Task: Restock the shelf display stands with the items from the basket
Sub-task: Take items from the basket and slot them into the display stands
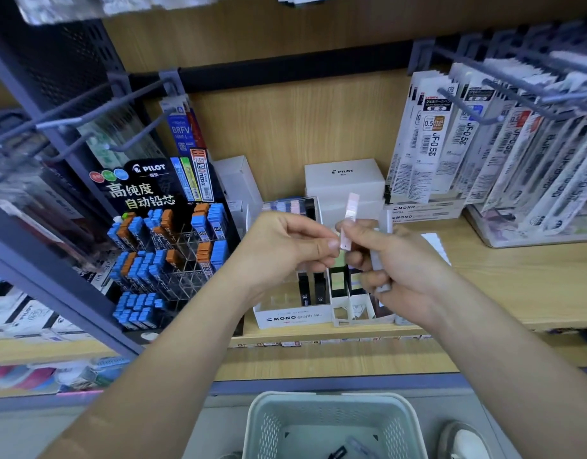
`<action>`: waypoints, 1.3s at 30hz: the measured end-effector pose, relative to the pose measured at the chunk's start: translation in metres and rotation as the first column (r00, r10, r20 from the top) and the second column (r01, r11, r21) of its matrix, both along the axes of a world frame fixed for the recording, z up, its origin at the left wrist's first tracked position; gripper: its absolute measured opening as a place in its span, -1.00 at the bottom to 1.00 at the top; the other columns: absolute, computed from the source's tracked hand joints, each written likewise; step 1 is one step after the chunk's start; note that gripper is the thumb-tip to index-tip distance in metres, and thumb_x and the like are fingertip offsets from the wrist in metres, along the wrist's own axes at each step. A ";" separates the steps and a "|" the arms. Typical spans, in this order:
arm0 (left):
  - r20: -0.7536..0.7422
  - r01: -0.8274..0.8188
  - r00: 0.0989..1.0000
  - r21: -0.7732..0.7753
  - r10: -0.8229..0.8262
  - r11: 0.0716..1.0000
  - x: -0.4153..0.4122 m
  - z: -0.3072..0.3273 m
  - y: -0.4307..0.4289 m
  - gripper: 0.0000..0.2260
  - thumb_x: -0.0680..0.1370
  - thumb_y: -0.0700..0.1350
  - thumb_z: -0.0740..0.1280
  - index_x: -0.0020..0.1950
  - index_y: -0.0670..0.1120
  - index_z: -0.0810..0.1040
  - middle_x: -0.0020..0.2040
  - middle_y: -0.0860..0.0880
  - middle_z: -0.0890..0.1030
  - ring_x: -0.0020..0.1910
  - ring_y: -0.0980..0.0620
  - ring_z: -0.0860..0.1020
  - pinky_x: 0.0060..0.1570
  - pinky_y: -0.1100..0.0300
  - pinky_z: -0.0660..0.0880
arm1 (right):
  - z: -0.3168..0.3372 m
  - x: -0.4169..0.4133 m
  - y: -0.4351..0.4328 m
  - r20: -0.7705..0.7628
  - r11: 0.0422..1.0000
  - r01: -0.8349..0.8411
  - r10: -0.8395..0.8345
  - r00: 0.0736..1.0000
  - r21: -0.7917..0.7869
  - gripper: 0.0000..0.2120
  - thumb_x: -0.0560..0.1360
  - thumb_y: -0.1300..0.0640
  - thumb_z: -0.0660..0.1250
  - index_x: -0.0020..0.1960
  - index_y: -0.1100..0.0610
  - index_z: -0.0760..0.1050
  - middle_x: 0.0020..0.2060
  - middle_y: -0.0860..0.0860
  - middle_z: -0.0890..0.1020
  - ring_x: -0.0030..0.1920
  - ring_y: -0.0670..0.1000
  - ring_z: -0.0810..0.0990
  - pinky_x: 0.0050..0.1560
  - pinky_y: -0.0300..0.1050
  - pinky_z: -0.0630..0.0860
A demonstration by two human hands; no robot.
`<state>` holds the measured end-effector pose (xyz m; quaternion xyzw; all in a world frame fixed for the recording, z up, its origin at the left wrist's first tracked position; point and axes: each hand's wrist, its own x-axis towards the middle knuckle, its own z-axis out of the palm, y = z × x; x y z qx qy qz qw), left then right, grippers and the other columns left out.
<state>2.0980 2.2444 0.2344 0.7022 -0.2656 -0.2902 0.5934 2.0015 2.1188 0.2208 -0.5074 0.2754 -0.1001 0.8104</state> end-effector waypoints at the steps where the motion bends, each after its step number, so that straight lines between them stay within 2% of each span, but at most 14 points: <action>1: 0.022 -0.011 1.000 0.000 0.011 1.000 0.000 0.000 0.000 -0.95 0.45 -0.30 0.41 -0.10 -0.22 0.65 -0.28 -0.16 0.65 -0.34 0.05 0.60 -0.25 0.24 0.60 | -0.001 0.000 0.000 -0.013 0.998 -0.032 0.031 0.999 -0.056 -0.87 0.53 0.17 0.38 0.04 0.20 0.54 -0.29 0.05 0.55 -0.43 -0.11 0.42 -0.64 -0.33 0.12; 4: 0.089 -0.120 0.988 -0.053 0.124 0.991 0.007 0.003 0.001 -0.91 0.51 -0.22 0.38 -0.01 -0.18 0.64 -0.23 -0.13 0.64 -0.34 0.06 0.57 -0.29 0.22 0.55 | -0.001 -0.001 0.003 -0.062 0.962 -0.134 0.123 0.990 -0.238 -0.87 0.55 0.17 0.35 0.02 0.24 0.58 -0.27 0.09 0.63 -0.46 -0.09 0.38 -0.61 -0.32 0.14; 8: 0.103 -0.114 0.987 -0.069 0.121 0.991 0.012 0.005 0.003 -0.79 0.46 -0.22 0.44 0.09 -0.17 0.61 -0.22 -0.11 0.66 -0.30 0.04 0.61 -0.24 0.23 0.56 | 0.001 -0.002 0.003 -0.066 0.928 -0.212 0.202 0.977 -0.307 -0.92 0.52 0.15 0.40 -0.13 0.13 0.63 -0.36 0.02 0.61 -0.43 -0.08 0.23 -0.56 -0.31 0.11; 10: 0.111 -0.116 0.986 -0.058 0.122 0.992 0.011 0.007 0.003 -0.80 0.43 -0.26 0.46 0.04 -0.17 0.63 -0.25 -0.11 0.68 -0.30 0.03 0.62 -0.23 0.24 0.57 | -0.001 -0.001 0.005 -0.099 0.916 -0.227 0.205 0.974 -0.330 -0.86 0.51 0.13 0.41 -0.23 0.06 0.62 -0.35 0.01 0.59 -0.43 -0.08 0.24 -0.57 -0.31 0.11; 12: 0.154 -0.186 0.968 -0.084 0.197 0.979 0.015 0.009 0.005 -0.86 0.42 -0.27 0.47 -0.04 -0.15 0.66 -0.26 -0.10 0.69 -0.30 0.00 0.65 -0.21 0.23 0.58 | -0.002 0.002 0.000 -0.113 0.960 -0.132 0.107 0.988 -0.249 -0.95 0.51 0.12 0.41 -0.11 0.08 0.63 -0.25 0.03 0.57 -0.42 -0.08 0.31 -0.60 -0.31 0.15; 14: 0.215 -0.286 0.928 -0.118 0.306 0.951 0.026 0.010 0.009 -0.88 0.43 -0.27 0.47 -0.06 -0.12 0.67 -0.26 -0.09 0.69 -0.27 -0.04 0.67 -0.16 0.19 0.60 | 0.001 0.002 -0.012 -0.092 1.000 -0.031 0.031 0.995 0.004 -0.87 0.52 0.19 0.36 0.07 0.17 0.54 -0.14 0.09 0.59 -0.41 -0.08 0.40 -0.58 -0.30 0.23; 16: 0.285 -0.344 0.889 -0.103 0.359 0.933 0.034 0.005 0.012 -0.88 0.44 -0.26 0.46 -0.05 -0.11 0.68 -0.26 -0.07 0.69 -0.27 0.00 0.66 -0.15 0.22 0.60 | 0.004 -0.002 -0.025 -0.030 0.968 0.030 -0.023 0.999 0.250 -0.82 0.51 0.31 0.24 0.11 0.21 0.46 -0.02 0.18 0.61 -0.32 -0.05 0.51 -0.50 -0.29 0.35; 18: 0.372 -0.377 0.854 -0.039 0.364 0.925 0.036 -0.006 0.010 -0.87 0.45 -0.24 0.46 -0.01 -0.12 0.68 -0.24 0.00 0.69 -0.29 0.09 0.65 -0.15 0.27 0.58 | 0.005 -0.007 -0.033 0.000 0.934 0.058 -0.062 0.998 0.353 -0.70 0.49 0.43 0.11 0.16 0.25 0.45 0.08 0.27 0.60 -0.17 0.01 0.57 -0.43 -0.30 0.44; 21: 0.494 -0.371 0.815 0.040 0.305 0.928 0.035 -0.022 0.004 -0.86 0.46 -0.21 0.45 0.00 -0.09 0.69 -0.17 0.03 0.68 -0.20 0.10 0.65 -0.07 0.29 0.56 | 0.004 -0.009 -0.031 0.035 0.914 0.033 -0.052 0.998 0.403 -0.68 0.52 0.48 0.08 0.18 0.26 0.45 0.14 0.36 0.58 -0.14 0.06 0.63 -0.39 -0.28 0.51; 25: 0.547 -0.359 0.796 0.083 0.259 0.930 0.038 -0.035 -0.002 -0.87 0.47 -0.19 0.45 -0.01 -0.05 0.70 -0.21 0.15 0.63 -0.17 0.17 0.61 -0.09 0.41 0.52 | 0.005 -0.011 -0.026 0.064 0.893 -0.020 -0.010 0.998 0.450 -0.69 0.57 0.43 0.11 0.23 0.18 0.41 0.07 0.29 0.65 -0.30 0.08 0.68 -0.46 -0.29 0.51; 29: 0.619 -0.340 0.757 0.102 0.208 0.935 0.041 -0.048 -0.006 -0.88 0.47 -0.18 0.45 -0.01 -0.04 0.70 -0.18 0.12 0.64 -0.23 0.22 0.56 -0.09 0.38 0.51 | 0.006 -0.012 -0.026 0.017 0.906 -0.015 0.009 1.000 0.422 -0.74 0.60 0.36 0.13 0.21 0.13 0.43 0.03 0.16 0.70 -0.51 -0.10 0.48 -0.59 -0.42 0.25; 34: 0.747 -0.301 0.654 0.111 0.120 0.947 0.044 -0.060 -0.006 -0.88 0.45 -0.20 0.46 -0.02 -0.08 0.70 -0.12 0.04 0.64 -0.13 0.11 0.58 0.03 0.22 0.52 | 0.004 -0.011 -0.028 -0.024 0.926 0.006 0.003 1.000 0.376 -0.83 0.58 0.30 0.18 0.11 0.22 0.50 -0.05 0.14 0.71 -0.54 -0.14 0.33 -0.61 -0.42 0.15; 39: 0.782 -0.254 0.622 0.155 0.038 0.955 0.047 -0.067 -0.005 -0.83 0.45 -0.22 0.45 0.03 -0.08 0.69 -0.08 -0.01 0.61 -0.13 0.09 0.56 0.03 0.18 0.53 | 0.003 -0.009 -0.027 -0.034 0.914 -0.013 0.029 0.999 0.404 -0.77 0.55 0.30 0.17 0.09 0.29 0.56 -0.29 0.11 0.49 -0.47 -0.12 0.32 -0.63 -0.40 0.18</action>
